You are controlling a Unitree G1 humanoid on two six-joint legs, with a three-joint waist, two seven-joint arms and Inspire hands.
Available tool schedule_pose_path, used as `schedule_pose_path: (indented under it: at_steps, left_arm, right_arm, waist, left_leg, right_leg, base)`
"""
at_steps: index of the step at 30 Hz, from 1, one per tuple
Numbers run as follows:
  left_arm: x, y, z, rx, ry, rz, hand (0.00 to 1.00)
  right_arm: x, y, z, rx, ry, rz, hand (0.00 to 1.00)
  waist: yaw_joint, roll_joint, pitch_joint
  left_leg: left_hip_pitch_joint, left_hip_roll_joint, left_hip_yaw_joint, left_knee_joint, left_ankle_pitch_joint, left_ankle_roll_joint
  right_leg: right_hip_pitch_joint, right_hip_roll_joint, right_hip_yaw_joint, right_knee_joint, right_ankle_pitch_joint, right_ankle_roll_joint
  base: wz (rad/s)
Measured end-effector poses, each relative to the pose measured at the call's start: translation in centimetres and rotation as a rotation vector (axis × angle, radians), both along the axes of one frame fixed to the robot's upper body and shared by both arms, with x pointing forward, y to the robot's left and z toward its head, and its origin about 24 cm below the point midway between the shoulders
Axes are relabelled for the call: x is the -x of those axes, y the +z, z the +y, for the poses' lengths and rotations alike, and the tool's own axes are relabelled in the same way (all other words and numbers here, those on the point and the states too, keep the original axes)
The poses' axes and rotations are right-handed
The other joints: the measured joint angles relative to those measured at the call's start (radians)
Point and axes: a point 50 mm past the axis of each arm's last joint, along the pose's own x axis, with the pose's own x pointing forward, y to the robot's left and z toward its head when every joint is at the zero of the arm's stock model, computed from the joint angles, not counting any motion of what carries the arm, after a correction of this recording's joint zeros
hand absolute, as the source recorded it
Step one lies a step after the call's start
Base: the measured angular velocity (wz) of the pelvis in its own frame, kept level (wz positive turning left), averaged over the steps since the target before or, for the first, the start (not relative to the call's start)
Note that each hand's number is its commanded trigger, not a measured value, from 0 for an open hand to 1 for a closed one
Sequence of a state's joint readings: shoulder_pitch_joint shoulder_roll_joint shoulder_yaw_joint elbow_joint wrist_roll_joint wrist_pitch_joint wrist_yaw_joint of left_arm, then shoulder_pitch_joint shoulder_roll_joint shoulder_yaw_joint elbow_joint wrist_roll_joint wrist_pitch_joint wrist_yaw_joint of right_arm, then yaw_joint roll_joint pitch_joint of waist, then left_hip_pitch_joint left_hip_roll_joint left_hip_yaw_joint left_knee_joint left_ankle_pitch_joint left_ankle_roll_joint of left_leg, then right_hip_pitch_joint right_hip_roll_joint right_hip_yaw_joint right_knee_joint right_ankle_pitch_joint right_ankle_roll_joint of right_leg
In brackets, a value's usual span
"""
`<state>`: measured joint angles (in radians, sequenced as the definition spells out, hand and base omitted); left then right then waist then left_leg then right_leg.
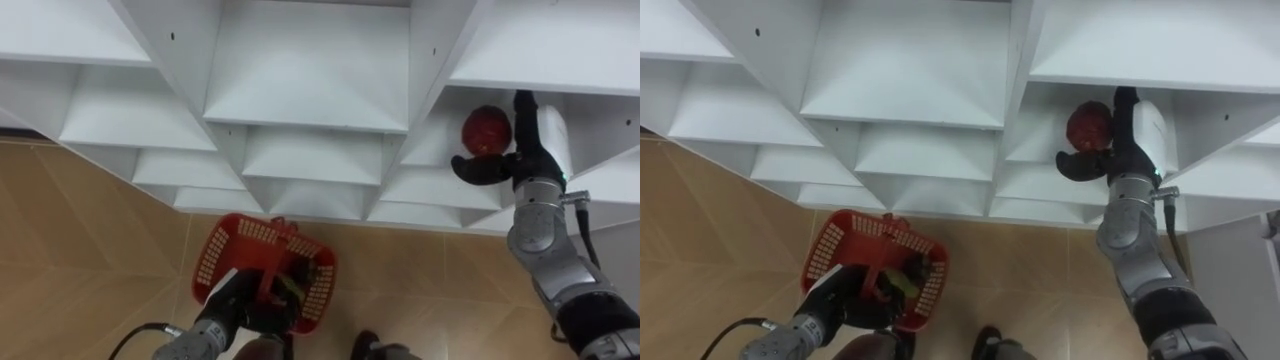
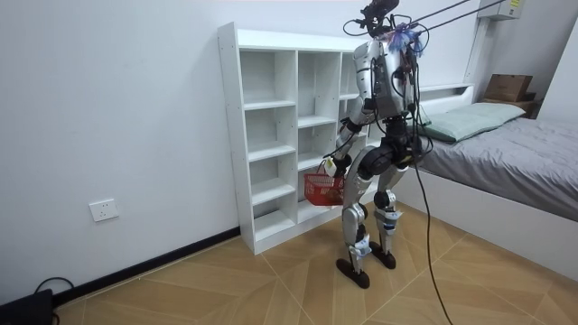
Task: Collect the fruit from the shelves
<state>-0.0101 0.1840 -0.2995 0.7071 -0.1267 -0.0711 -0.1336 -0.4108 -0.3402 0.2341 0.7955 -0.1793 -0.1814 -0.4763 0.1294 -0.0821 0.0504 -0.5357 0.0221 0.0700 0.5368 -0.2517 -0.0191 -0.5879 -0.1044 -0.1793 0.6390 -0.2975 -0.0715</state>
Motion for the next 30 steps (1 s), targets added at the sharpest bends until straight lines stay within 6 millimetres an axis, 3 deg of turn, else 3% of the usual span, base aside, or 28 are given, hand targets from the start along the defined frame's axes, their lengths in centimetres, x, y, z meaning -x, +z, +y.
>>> schedule_pose_path:
  at_steps: [21, 22, 23, 24, 30]
  left_arm:
    - [-0.05, 0.01, 0.09, -0.010, 0.014, -0.005, 1.00]
    - [-0.06, 0.02, 0.09, -0.010, 0.014, -0.005, 1.00]
    - [-0.06, 0.02, 0.09, -0.010, 0.014, -0.005, 1.00]
    - [-0.07, 0.02, 0.09, -0.011, 0.014, -0.005, 1.00]
    - [-0.17, 0.07, 0.09, -0.011, 0.017, -0.008, 1.00]
  right_arm:
    - [0.03, -0.18, -0.31, 0.003, -0.009, 0.019, 0.03]
    - [0.03, -0.18, -0.31, 0.003, -0.009, 0.019, 0.56]
    - [0.03, -0.18, -0.31, 0.003, -0.009, 0.019, 0.84]
    - [0.03, -0.17, -0.31, 0.003, -0.009, 0.019, 1.00]
    - [0.03, -0.18, -0.31, 0.002, -0.007, 0.021, 1.00]
  waist:
    - [-0.001, -0.003, 0.0023]
    - [-0.002, -0.003, 0.0023]
    - [-0.003, -0.003, 0.0023]
    - [-0.003, -0.003, 0.0023]
    - [-0.005, -0.003, 0.0028]
  left_leg:
    - [-0.001, 0.002, 0.001, -0.001, 0.000, 0.000]
    - [-0.001, 0.002, 0.001, -0.001, 0.000, 0.000]
    - [-0.001, 0.002, 0.001, -0.001, 0.000, 0.000]
    - [-0.001, 0.002, 0.001, -0.001, 0.000, 0.000]
    - [-0.003, 0.004, 0.001, -0.004, 0.000, 0.000]
  right_leg:
    - [0.000, 0.001, -0.001, -0.004, 0.000, 0.000]
    - [0.000, 0.001, -0.001, -0.005, 0.000, 0.000]
    - [0.000, 0.001, -0.002, -0.006, 0.000, 0.000]
    - [0.000, 0.002, -0.002, -0.006, 0.000, 0.000]
    - [0.001, 0.004, -0.003, -0.016, 0.004, 0.001]
  base:
    - [0.00]
    - [0.00]
    - [0.00]
    - [0.00]
    - [0.00]
